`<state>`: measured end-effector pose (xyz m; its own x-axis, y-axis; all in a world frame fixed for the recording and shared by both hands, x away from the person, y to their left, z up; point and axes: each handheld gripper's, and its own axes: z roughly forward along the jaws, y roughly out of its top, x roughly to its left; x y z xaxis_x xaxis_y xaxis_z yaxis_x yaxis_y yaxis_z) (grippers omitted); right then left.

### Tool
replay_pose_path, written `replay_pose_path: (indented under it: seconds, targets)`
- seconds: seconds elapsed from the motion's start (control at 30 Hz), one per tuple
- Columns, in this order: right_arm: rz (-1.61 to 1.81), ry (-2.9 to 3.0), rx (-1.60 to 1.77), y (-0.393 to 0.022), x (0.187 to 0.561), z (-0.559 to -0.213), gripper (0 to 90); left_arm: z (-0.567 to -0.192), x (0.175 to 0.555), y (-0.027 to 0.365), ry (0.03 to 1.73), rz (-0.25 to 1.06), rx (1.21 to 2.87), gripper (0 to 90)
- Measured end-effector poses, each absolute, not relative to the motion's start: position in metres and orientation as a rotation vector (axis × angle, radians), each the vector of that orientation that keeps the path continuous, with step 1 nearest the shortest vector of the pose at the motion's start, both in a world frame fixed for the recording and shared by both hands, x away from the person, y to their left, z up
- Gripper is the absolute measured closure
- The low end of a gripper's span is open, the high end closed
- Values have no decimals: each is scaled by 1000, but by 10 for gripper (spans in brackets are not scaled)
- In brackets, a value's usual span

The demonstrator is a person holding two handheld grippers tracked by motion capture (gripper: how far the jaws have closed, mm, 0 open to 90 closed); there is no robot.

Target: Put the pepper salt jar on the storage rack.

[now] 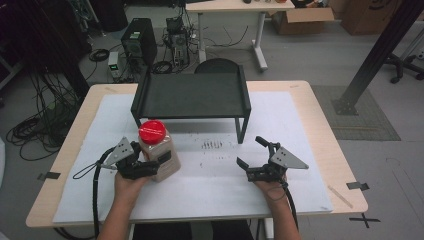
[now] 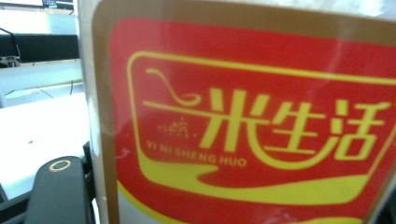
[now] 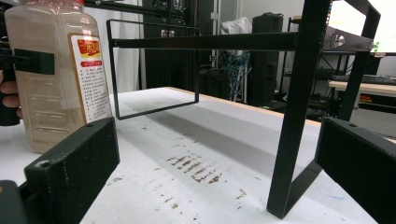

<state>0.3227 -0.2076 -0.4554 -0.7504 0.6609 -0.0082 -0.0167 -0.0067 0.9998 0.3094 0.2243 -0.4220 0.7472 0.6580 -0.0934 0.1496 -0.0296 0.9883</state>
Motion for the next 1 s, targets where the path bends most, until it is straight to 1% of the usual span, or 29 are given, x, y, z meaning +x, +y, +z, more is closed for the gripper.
replay_pose_path:
  seconds: [0.3,0.77,1.0]
  targets:
    - [1808,1784,664,-207,323,-455,0,-425,308,227,633,491,1573,246]
    - [1808,1783,665,-207,323,-455,0,-421,306,231,623,478,1579,251]
    - [1808,1783,665,-207,323,-455,0,-410,303,234,598,463,1551,251]
